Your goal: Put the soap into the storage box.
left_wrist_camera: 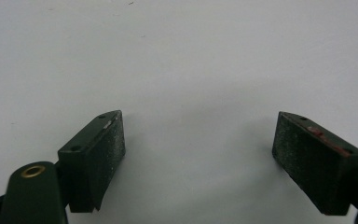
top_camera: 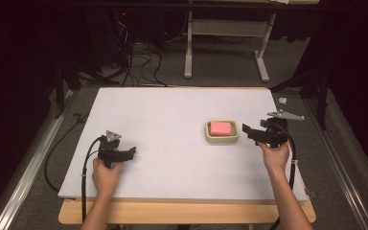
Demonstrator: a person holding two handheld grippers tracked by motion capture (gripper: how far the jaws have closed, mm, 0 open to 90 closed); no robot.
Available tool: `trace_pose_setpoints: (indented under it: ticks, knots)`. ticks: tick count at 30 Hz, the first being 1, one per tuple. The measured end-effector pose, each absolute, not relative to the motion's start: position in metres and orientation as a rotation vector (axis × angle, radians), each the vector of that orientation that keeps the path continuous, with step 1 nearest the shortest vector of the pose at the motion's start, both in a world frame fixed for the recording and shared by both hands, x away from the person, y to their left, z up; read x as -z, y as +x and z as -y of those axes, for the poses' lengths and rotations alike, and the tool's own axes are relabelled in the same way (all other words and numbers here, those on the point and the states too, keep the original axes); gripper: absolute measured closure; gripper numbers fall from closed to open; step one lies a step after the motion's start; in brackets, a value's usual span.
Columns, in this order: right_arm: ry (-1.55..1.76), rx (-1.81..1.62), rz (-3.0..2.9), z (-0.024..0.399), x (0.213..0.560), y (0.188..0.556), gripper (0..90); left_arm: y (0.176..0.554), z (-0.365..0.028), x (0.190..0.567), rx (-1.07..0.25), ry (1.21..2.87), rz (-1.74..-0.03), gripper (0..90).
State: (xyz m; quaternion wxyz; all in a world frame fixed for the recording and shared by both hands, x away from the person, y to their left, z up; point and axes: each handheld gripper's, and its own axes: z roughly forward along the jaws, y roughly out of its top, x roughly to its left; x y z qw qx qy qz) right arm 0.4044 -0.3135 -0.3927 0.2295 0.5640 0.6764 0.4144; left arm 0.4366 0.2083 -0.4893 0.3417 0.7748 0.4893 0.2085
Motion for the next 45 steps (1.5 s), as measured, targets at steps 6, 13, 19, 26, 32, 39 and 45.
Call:
trace_pose_setpoints:
  ticks: [6,13,19,26,32,39,45]
  knots:
    - [1.545,-1.160,-1.846,0.322,0.395,0.397,19.2,0.437,-0.208,0.489,-0.543,2.015,-1.273,17.4]
    - [1.553,-1.183,-1.827,0.328,0.397,0.388,19.8,0.437,-0.208,0.489,-0.543,2.015,-1.272,17.4]
    - [1.553,-1.193,-1.814,0.332,0.399,0.380,20.3,0.437,-0.208,0.489,-0.543,2.015,-1.272,17.4]
    - [1.543,-1.210,-1.801,0.337,0.402,0.370,21.4,0.437,-0.208,0.489,-0.543,2.015,-1.273,17.4]
    - [1.540,-1.220,-1.796,0.339,0.405,0.362,21.7,0.437,-0.208,0.489,-0.543,2.016,-1.273,17.4]
    - [1.538,-1.233,-1.803,0.339,0.411,0.355,22.3,0.437,-0.208,0.489,-0.543,2.016,-1.273,17.4]
    - [1.533,-1.236,-1.812,0.338,0.418,0.349,22.7,0.436,-0.208,0.489,-0.542,2.017,-1.273,17.4]
